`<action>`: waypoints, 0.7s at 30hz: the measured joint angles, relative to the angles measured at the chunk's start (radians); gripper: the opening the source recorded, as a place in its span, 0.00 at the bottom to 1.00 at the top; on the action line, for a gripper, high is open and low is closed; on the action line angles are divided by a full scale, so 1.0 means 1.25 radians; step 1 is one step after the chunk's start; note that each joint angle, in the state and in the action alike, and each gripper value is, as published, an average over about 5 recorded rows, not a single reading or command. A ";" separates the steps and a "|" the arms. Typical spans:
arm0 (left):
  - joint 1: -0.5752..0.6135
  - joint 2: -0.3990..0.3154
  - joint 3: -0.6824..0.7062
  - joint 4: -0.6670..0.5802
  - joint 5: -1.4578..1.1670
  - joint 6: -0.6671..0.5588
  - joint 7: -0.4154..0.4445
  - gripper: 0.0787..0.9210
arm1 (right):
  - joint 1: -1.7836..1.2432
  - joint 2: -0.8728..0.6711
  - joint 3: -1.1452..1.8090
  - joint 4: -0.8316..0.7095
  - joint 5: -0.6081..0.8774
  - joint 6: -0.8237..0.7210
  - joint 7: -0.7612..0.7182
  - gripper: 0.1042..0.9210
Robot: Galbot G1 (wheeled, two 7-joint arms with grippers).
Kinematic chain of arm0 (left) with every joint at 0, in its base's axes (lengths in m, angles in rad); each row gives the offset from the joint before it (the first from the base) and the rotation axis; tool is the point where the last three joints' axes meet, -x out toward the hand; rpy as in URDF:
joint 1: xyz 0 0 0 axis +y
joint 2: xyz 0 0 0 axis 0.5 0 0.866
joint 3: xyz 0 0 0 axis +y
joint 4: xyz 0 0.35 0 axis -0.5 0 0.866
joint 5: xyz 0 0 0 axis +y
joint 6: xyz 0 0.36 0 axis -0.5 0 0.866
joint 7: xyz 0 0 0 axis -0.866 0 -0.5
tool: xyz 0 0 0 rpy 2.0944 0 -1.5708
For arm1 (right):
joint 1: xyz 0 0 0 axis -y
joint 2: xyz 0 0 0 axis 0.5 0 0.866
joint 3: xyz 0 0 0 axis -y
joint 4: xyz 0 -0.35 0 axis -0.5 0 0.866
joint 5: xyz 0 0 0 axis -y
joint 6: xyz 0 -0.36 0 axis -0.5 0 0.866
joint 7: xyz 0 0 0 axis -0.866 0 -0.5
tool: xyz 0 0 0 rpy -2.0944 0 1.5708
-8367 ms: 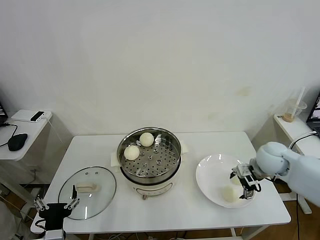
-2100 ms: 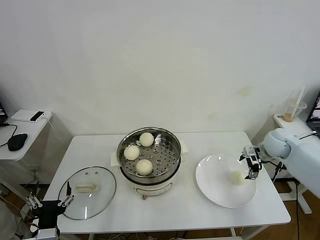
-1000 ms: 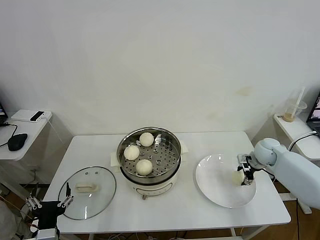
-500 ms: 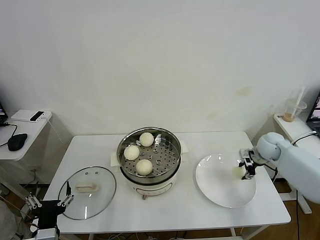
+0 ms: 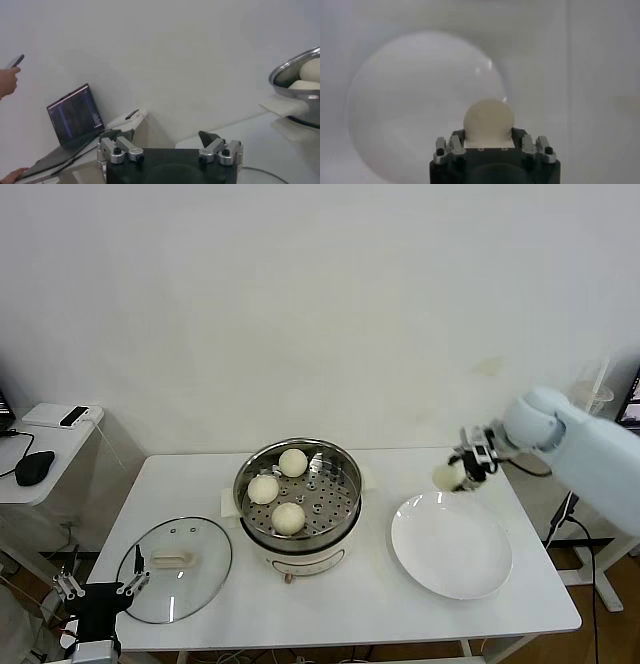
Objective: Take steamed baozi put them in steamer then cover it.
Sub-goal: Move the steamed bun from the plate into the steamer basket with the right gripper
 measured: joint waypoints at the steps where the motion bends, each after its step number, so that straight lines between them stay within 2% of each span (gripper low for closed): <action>1: 0.000 0.000 0.001 0.000 0.000 0.000 0.000 0.88 | 0.025 0.008 -0.016 0.007 0.016 -0.007 0.004 0.60; 10: -0.002 -0.001 0.000 0.004 0.000 0.000 0.000 0.88 | 0.185 0.111 -0.135 0.043 0.159 -0.078 0.055 0.61; 21: -0.005 0.000 -0.014 0.010 -0.002 -0.001 0.000 0.88 | 0.217 0.239 -0.223 0.036 0.266 -0.166 0.132 0.61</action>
